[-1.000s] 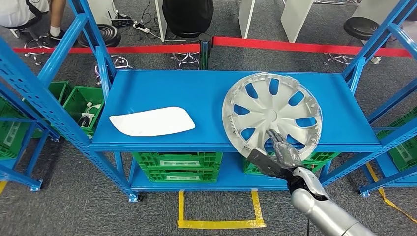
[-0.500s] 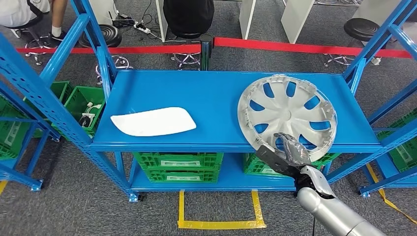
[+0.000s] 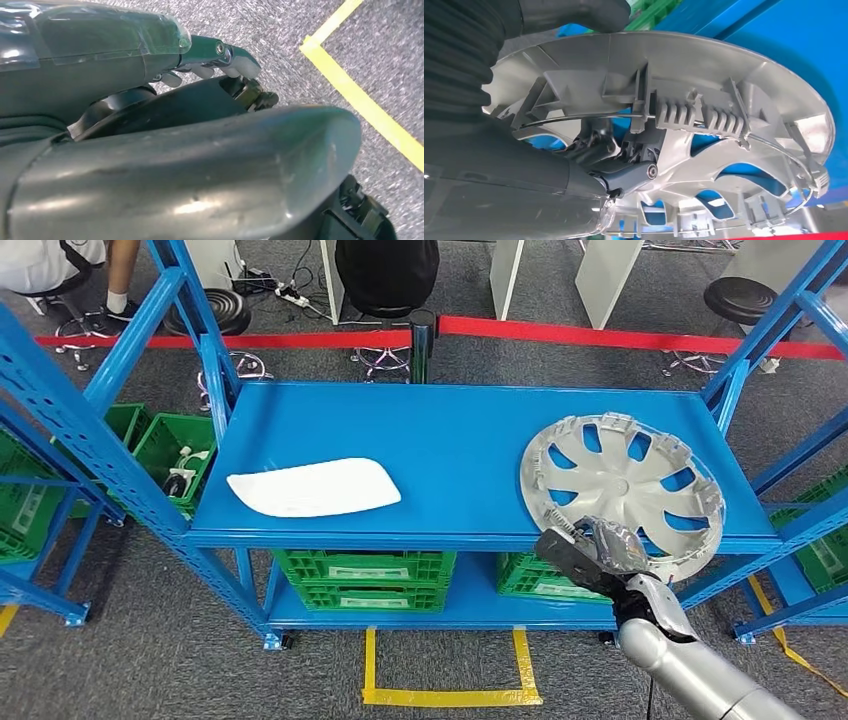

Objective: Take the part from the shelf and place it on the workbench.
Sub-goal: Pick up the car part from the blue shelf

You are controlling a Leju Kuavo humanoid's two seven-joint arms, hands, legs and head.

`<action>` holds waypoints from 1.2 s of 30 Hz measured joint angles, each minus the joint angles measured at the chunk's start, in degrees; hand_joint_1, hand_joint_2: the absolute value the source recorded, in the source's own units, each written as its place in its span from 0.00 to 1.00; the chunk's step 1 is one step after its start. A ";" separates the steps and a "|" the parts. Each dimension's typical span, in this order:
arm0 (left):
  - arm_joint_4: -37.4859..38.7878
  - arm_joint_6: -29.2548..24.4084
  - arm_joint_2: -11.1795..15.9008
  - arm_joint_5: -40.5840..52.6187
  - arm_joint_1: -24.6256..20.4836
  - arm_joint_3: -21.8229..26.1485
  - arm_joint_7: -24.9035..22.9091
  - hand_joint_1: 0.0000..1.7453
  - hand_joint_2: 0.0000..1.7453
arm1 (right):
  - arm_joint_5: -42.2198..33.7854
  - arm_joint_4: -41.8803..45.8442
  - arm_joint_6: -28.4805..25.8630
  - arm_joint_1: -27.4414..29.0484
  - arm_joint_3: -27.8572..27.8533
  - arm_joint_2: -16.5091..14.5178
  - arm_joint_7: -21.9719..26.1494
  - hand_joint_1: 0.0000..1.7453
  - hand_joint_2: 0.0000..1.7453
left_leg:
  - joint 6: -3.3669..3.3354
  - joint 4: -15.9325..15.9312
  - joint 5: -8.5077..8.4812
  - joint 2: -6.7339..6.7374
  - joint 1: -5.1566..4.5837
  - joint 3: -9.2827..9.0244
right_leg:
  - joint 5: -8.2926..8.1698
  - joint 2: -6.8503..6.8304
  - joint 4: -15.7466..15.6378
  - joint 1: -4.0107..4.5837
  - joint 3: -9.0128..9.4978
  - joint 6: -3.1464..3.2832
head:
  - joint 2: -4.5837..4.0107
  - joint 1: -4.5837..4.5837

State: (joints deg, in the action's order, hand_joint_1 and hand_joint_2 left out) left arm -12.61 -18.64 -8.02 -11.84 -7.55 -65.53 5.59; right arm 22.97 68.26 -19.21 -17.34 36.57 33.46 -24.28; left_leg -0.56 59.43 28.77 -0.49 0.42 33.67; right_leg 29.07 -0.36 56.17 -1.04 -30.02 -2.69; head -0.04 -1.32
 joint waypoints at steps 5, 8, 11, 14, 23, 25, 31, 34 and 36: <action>0.07 -0.80 0.02 -1.00 0.05 0.03 0.17 0.00 0.00 | -3.18 2.91 -1.86 3.17 -2.77 2.39 -0.51 1.00 1.00 | -0.06 0.00 0.04 -0.13 -0.02 0.04 | 0.07 -0.18 -0.02 -0.01 0.17 -0.04 | 0.00 -0.04; 0.15 -1.68 0.01 -1.38 0.08 0.16 0.36 0.00 0.00 | -5.36 4.71 -4.82 5.06 -4.49 2.79 2.15 1.00 1.00 | -0.11 0.00 0.08 0.07 -0.04 0.06 | 0.09 -0.16 -0.02 -0.01 0.16 -0.07 | 0.00 -0.05; 0.15 -3.23 -0.03 -2.12 0.18 0.36 1.51 0.00 0.00 | -10.53 8.12 -11.85 6.82 -7.17 2.55 8.28 1.00 1.00 | -0.12 0.00 0.09 0.38 -0.08 0.10 | 0.10 -0.13 0.02 -0.01 0.13 -0.10 | 0.00 -0.07; 0.16 -4.69 -0.03 -3.05 0.28 0.60 3.04 0.00 0.00 | -12.83 16.21 -17.31 7.52 -11.85 2.33 10.18 1.00 1.00 | -0.17 0.00 0.18 0.88 -0.12 0.06 | 0.09 0.20 0.12 -0.03 -0.01 -0.10 | 0.00 -0.06; 0.37 -6.47 0.01 -4.43 0.40 1.42 7.25 0.00 0.00 | -12.58 43.59 -17.85 3.97 -24.08 3.72 6.41 1.00 1.00 | -0.15 0.00 0.23 1.15 -0.14 0.17 | 0.10 0.50 0.30 -0.05 -0.40 -0.09 | 0.00 0.09; 0.37 -6.51 -0.09 -4.44 0.23 1.43 7.44 0.00 0.00 | -13.55 47.93 -17.34 1.36 -25.69 4.41 5.42 1.00 1.00 | -0.15 0.00 0.23 1.07 -0.12 0.19 | 0.11 0.50 0.30 -0.05 -0.43 -0.08 | 0.00 0.10; 0.35 -6.58 -0.61 -4.35 -0.34 1.43 7.83 0.00 0.00 | -14.40 55.86 -16.90 -2.75 -28.97 5.63 4.84 1.00 1.00 | -0.15 0.00 0.24 0.85 -0.15 0.22 | 0.13 0.51 0.29 -0.08 -0.44 -0.05 | 0.00 0.05; 0.27 -6.92 -1.03 -4.65 -0.99 1.45 9.19 0.00 0.00 | -17.45 58.41 -16.49 -5.29 -29.23 5.77 5.67 1.00 1.00 | -0.15 0.00 0.23 0.75 -0.19 0.23 | 0.13 0.50 0.29 -0.12 -0.46 -0.05 | 0.00 0.05; 0.01 -7.33 -1.34 -6.21 -1.48 1.86 11.49 0.00 0.00 | -19.68 60.51 -16.13 -6.66 -29.10 5.70 7.44 1.00 1.00 | -0.14 0.00 0.23 0.55 -0.18 0.24 | 0.13 0.40 0.30 -0.11 -0.44 -0.06 | 0.00 0.05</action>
State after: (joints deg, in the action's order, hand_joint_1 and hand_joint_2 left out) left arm -12.61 -25.97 -9.36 -18.05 -9.03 -63.68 17.08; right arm 3.29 128.77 -35.34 -24.00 7.46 39.16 -16.84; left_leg -0.70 59.44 29.00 0.06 0.24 33.90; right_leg 29.21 0.04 56.46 -1.15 -30.46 -2.74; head -0.04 -1.27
